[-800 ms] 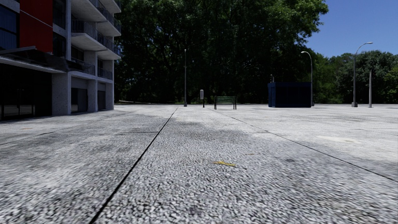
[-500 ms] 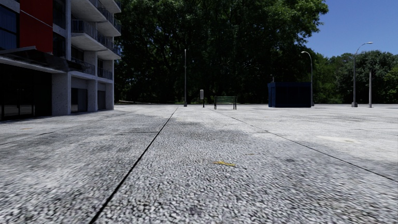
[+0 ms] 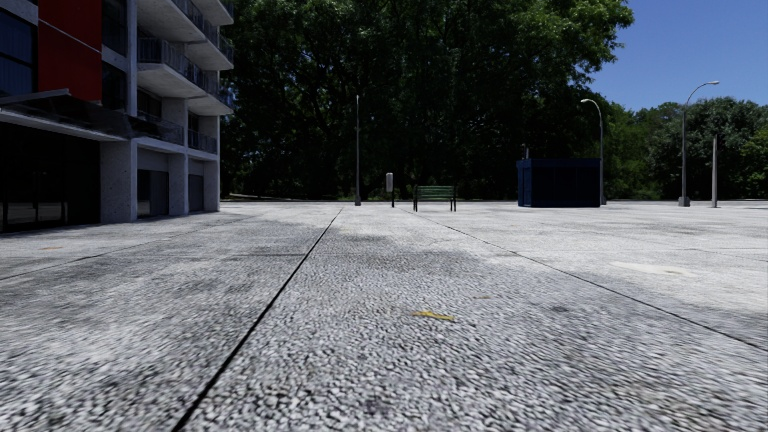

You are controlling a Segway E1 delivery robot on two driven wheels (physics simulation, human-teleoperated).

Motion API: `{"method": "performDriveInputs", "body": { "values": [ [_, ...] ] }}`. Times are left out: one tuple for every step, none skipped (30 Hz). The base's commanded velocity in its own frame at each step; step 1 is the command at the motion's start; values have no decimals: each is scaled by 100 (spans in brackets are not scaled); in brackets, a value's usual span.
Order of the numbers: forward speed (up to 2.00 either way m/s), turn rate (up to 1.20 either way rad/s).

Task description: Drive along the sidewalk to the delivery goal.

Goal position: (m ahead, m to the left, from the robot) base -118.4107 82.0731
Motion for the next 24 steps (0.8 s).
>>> {"method": "performDriveInputs", "body": {
  "values": [
    [0,0],
    [0,0],
    [0,0],
    [0,0],
    [0,0],
    [0,0],
    [3,0],
    [34,0],
    [66,-4],
    [106,-11],
    [106,-11],
    [139,-25],
    [164,-33],
    [181,-37],
    [181,-37],
    [190,-39],
    [194,-45],
    [200,-53],
    [200,-55],
    [200,-55],
    [200,-56],
    [200,-57],
    [200,-57],
    [200,-57]
  ]
}}
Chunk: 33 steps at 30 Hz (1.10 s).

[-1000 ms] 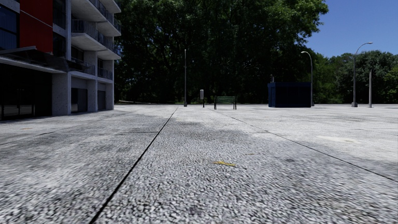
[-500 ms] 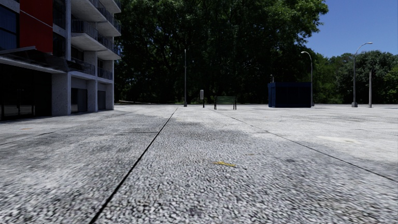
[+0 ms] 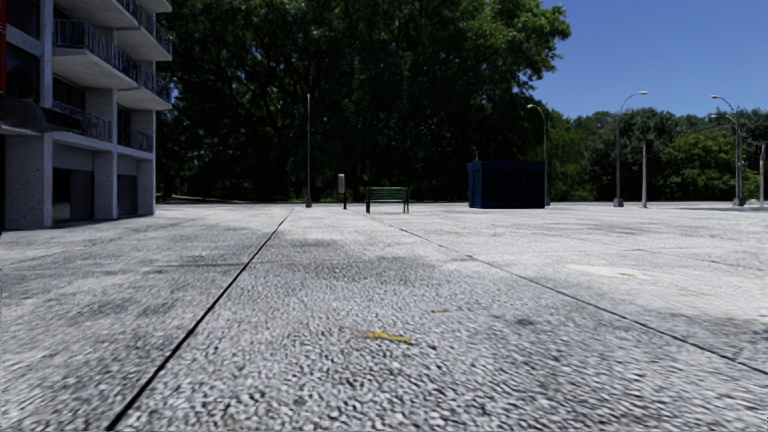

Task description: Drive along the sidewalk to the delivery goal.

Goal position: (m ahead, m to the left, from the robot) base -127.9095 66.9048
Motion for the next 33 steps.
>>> {"method": "performDriveInputs", "body": {
  "values": [
    [200,-57],
    [200,-63],
    [200,-66],
    [200,-69],
    [200,-74],
    [200,-77],
    [200,-77],
    [200,-79],
    [200,-83],
    [200,-84],
    [200,-84],
    [200,-86],
    [200,-87],
    [200,-88],
    [200,-89],
    [200,-89],
    [200,-89],
    [200,-89],
    [200,-90],
    [200,-90],
    [200,-90],
    [200,-90],
    [200,-91],
    [200,-91],
    [200,-91],
    [200,-93],
    [200,-97],
    [200,-99],
    [200,-100],
    [200,-100],
    [200,-100],
    [200,-100],
    [200,-100]
  ]
}}
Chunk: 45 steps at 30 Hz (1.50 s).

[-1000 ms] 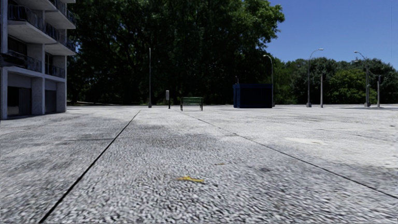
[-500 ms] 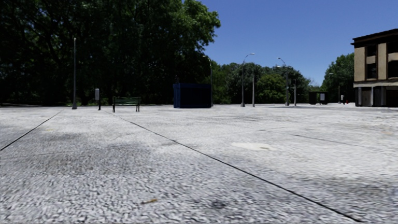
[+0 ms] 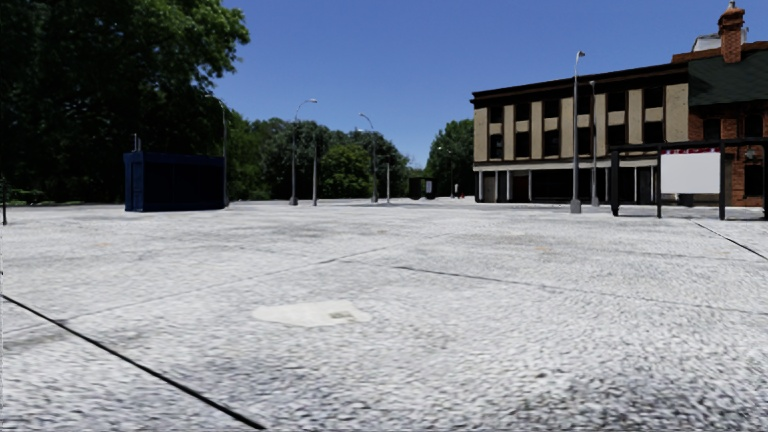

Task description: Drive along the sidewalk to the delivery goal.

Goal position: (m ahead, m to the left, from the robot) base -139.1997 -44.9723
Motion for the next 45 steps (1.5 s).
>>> {"method": "performDriveInputs", "body": {
  "values": [
    [200,-100],
    [200,-100],
    [200,-100],
    [200,-100],
    [200,-100],
    [200,-100],
    [200,-100],
    [200,-100],
    [200,-101],
    [200,-104],
    [200,-108],
    [200,-108],
    [200,-110],
    [200,-111],
    [200,-111],
    [200,-111],
    [200,-111],
    [200,-111],
    [200,-111],
    [200,-111],
    [200,-111],
    [200,-111],
    [200,-111],
    [200,-111],
    [200,-111],
    [200,-111],
    [200,-111],
    [200,-111],
    [200,-111],
    [200,-111],
    [200,-111],
    [200,-111],
    [200,-111],
    [200,-111],
    [200,-111],
    [200,-111],
    [200,-111],
    [200,-111],
    [200,-111],
    [200,-111],
    [200,-111],
    [200,-111],
    [200,-111],
    [200,-111],
    [200,-111]
  ]
}}
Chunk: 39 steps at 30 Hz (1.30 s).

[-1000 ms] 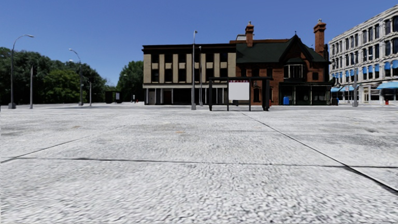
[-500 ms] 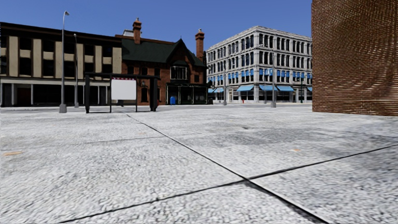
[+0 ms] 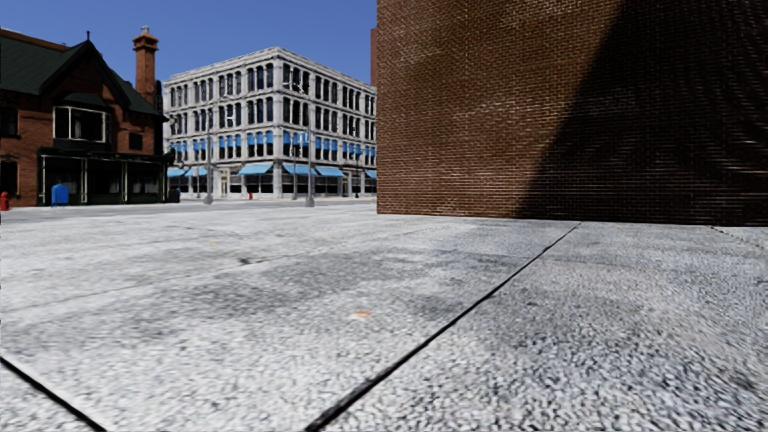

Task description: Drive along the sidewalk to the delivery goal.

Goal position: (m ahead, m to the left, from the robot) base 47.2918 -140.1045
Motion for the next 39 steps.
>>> {"method": "performDriveInputs", "body": {
  "values": [
    [200,-111],
    [200,-111],
    [200,-111],
    [200,-111],
    [196,-111],
    [196,-111],
    [192,-111],
    [191,-111],
    [191,-111],
    [191,-111],
    [191,-111],
    [190,-111],
    [188,-111],
    [186,-111],
    [185,-111],
    [185,-111],
    [185,-111],
    [185,-111],
    [184,-111],
    [184,-111],
    [184,-111],
    [184,-111],
    [184,-111],
    [184,-111],
    [184,-111],
    [184,-111],
    [184,-111],
    [184,-111],
    [184,-111],
    [184,-111],
    [184,-111],
    [184,-111],
    [184,-110],
    [184,-108],
    [184,-108],
    [184,-108],
    [184,-106],
    [184,-105],
    [184,-103]
  ]
}}
